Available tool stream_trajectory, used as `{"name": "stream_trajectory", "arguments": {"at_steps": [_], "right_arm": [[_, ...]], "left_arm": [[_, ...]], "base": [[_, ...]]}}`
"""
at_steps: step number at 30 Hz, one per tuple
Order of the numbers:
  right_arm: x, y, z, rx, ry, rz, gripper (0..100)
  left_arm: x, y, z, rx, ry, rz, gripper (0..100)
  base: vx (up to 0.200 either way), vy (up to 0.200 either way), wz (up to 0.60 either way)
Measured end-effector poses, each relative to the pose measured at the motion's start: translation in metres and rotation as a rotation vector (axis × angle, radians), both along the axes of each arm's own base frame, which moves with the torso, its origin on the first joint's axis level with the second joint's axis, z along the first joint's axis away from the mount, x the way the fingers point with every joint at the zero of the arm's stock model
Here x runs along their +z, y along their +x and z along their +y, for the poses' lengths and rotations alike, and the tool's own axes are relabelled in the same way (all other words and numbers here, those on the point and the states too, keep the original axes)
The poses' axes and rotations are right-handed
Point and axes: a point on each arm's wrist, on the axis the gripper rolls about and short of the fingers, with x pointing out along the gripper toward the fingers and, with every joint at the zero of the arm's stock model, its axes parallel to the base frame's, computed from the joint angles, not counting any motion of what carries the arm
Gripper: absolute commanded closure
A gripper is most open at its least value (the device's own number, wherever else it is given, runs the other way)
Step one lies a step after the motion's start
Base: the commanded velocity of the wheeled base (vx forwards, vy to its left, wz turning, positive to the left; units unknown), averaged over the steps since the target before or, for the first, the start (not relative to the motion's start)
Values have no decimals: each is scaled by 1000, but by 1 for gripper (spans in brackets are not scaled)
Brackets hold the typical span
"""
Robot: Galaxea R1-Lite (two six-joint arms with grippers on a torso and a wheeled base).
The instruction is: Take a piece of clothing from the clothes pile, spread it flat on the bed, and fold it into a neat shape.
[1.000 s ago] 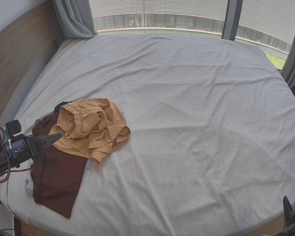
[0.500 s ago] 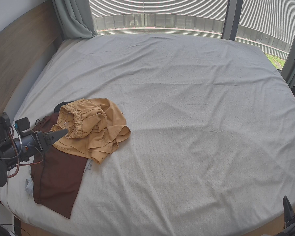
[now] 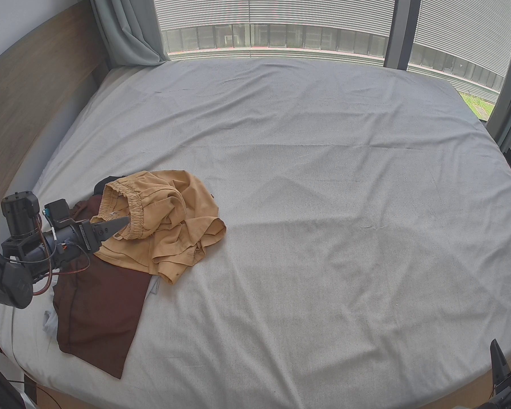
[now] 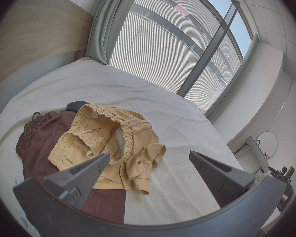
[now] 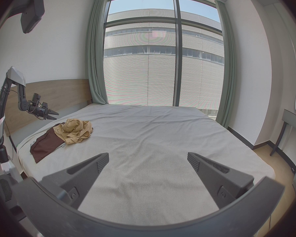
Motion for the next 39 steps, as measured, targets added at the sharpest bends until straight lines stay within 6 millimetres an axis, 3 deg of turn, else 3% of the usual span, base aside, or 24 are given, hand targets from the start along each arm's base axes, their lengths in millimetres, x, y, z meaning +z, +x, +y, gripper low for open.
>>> {"name": "stream_trajectory", "arguments": {"at_steps": [15, 39], "right_arm": [[0, 0, 0, 0, 0, 0, 0], [0, 0, 0, 0, 5, 2, 0]], "left_arm": [[-21, 46, 1, -4, -5, 10, 0], [-29, 97, -30, -68, -106, 8, 0]], "base": [[0, 0, 0], [0, 0, 0]]}}
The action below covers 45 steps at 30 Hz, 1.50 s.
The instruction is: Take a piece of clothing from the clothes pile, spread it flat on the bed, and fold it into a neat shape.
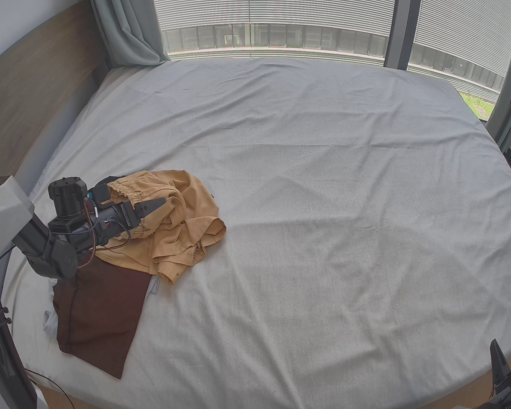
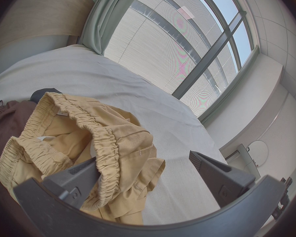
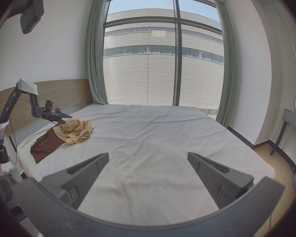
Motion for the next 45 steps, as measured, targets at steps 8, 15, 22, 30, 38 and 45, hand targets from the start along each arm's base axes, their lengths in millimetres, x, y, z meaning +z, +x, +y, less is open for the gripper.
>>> {"name": "stream_trajectory", "arguments": {"at_steps": [8, 15, 22, 30, 38, 45], "right_arm": [[0, 0, 0, -1, 1, 0, 0], [0, 0, 0, -1, 1, 0, 0], [0, 0, 0, 1, 3, 0, 0], [0, 0, 0, 1, 4, 0, 0], [0, 0, 0, 2, 4, 0, 0], [0, 0, 0, 1, 4, 0, 0]], "left_arm": [[-4, 9, -5, -13, -2, -12, 0], [-3, 15, -6, -7, -2, -28, 0], [-7, 18, -6, -2, -1, -27, 100], [-7, 24, -4, 9, -22, -28, 100], [-8, 12, -5, 14, -70, -13, 100], [10, -10, -6, 18, -120, -19, 100]], "base": [[0, 0, 0], [0, 0, 0], [0, 0, 0], [0, 0, 0], [0, 0, 0], [0, 0, 0]]}}
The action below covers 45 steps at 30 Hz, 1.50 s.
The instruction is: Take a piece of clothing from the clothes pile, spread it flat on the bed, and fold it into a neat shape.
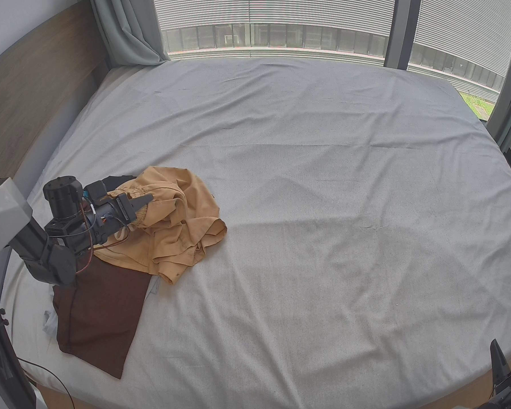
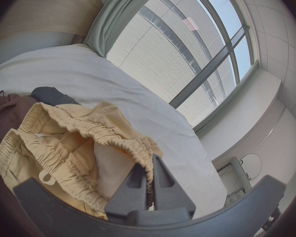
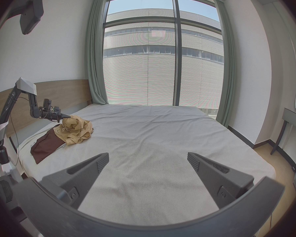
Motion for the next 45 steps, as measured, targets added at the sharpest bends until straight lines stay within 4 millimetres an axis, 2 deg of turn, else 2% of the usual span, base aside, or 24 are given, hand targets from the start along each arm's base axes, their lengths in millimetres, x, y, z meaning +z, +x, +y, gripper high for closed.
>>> {"name": "stream_trajectory", "arguments": {"at_steps": [7, 18, 30, 45], "right_arm": [[0, 0, 0, 0, -1, 0, 0], [0, 0, 0, 0, -1, 0, 0], [0, 0, 0, -1, -3, 0, 0], [0, 0, 0, -2, 0, 0, 0]], "left_arm": [[24, -26, 0, 2, -42, -13, 100], [41, -58, 0, 3, -45, -36, 100], [53, -67, 2, 16, -44, -117, 100], [56, -79, 3, 23, -44, -120, 100]], "base": [[0, 0, 0], [0, 0, 0], [0, 0, 0], [0, 0, 0]]}}
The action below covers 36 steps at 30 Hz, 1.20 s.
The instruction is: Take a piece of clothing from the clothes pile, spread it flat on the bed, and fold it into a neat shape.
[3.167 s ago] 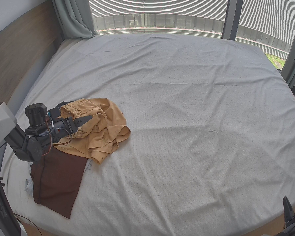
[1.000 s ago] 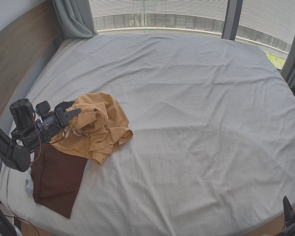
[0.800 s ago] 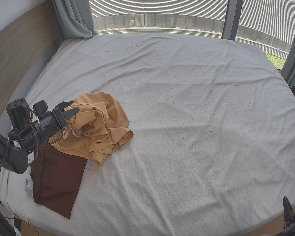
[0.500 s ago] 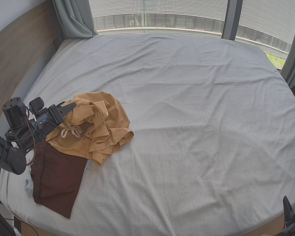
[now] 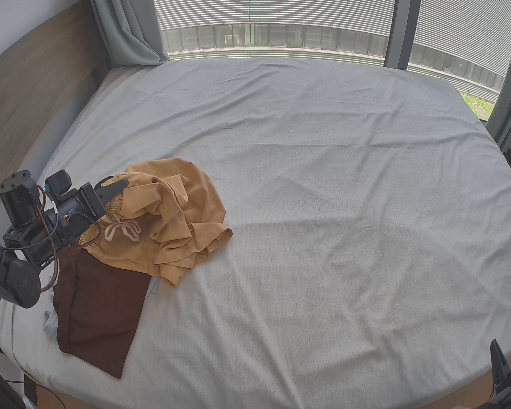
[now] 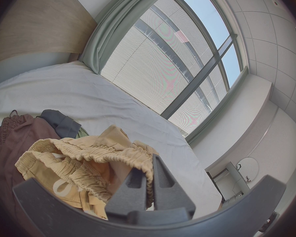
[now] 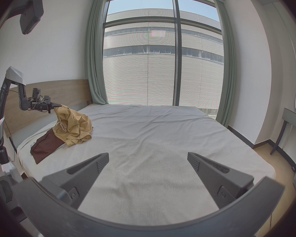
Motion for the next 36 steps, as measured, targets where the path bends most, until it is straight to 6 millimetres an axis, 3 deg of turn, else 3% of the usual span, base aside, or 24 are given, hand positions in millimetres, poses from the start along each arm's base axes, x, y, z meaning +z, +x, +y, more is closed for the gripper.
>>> {"name": "stream_trajectory", "arguments": {"at_steps": [22, 36], "right_arm": [[0, 0, 0, 2, 0, 0, 0], [0, 0, 0, 1, 2, 0, 0]], "left_arm": [[-1, -16, -17, 127, -63, -5, 100], [11, -26, -66, 239, -259, -18, 100]], "base": [[0, 0, 0], [0, 0, 0]]}}
